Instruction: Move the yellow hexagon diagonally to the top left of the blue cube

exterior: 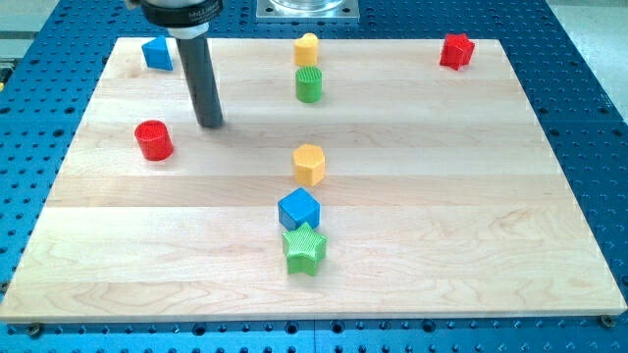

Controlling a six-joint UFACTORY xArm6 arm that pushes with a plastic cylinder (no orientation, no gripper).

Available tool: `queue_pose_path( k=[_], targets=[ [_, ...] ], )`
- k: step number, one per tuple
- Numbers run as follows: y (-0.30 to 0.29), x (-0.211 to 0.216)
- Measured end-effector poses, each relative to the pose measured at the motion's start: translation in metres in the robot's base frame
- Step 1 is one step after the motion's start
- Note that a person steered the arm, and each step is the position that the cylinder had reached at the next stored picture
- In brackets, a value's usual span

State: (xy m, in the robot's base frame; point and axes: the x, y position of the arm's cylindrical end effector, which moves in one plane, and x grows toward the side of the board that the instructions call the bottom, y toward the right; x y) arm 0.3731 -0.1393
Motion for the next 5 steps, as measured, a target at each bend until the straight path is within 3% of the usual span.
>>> queue_pose_path(
  k=[1,2,4,5],
  targets=[
    [-0.059,0.017],
    [-0.017,0.016],
    [0.191,0.014],
    [0.195,0.036]
  ],
)
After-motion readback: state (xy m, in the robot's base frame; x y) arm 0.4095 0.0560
